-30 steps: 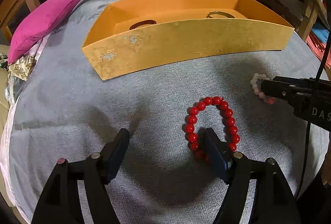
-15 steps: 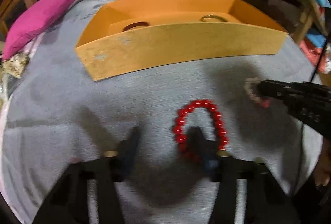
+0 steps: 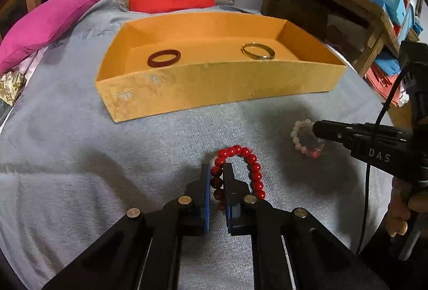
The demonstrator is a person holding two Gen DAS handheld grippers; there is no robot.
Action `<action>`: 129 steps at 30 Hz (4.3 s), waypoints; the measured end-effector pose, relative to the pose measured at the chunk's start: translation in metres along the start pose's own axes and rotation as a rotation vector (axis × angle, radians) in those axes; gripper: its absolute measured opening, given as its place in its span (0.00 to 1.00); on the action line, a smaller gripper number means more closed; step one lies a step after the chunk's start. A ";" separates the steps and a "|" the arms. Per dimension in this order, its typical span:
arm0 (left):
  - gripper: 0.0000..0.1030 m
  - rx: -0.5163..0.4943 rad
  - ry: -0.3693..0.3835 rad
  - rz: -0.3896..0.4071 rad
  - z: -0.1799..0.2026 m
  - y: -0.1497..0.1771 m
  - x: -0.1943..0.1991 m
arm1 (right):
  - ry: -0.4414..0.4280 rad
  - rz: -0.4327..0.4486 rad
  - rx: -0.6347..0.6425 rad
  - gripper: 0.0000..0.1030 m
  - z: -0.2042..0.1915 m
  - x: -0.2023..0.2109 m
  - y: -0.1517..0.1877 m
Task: Organize jewelry
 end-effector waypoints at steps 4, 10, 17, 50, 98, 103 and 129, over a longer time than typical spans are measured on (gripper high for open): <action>0.09 0.007 -0.003 0.002 -0.004 0.000 0.003 | -0.017 -0.007 -0.014 0.09 0.002 0.001 0.001; 0.09 -0.006 0.016 0.042 0.000 -0.006 0.016 | -0.032 0.022 -0.005 0.09 0.000 0.008 -0.002; 0.09 -0.011 0.046 0.100 0.003 -0.015 0.039 | -0.091 0.108 0.007 0.09 -0.009 0.028 -0.013; 0.09 0.150 0.118 0.216 -0.009 -0.155 0.000 | -0.255 0.260 -0.225 0.09 -0.013 -0.005 -0.141; 0.84 0.083 -0.464 0.320 -0.034 -0.124 0.117 | 0.180 0.233 -0.005 0.73 0.009 0.096 -0.107; 0.85 0.081 -0.458 0.370 -0.025 -0.125 0.148 | 0.192 0.239 -0.022 0.77 0.001 0.121 -0.094; 0.89 0.126 -0.506 0.390 -0.036 -0.130 0.148 | 0.214 0.252 -0.027 0.91 -0.002 0.101 -0.108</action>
Point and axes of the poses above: each gripper's, at about its wrist camera, not at the fingertips, and x roughly against the way its jaws point, z to its right, y to its underside, the point moved 9 cm from there along -x, roughly the way its jaws point, and after that the axes turned 4 degrees about x, right-handed, at the moved point
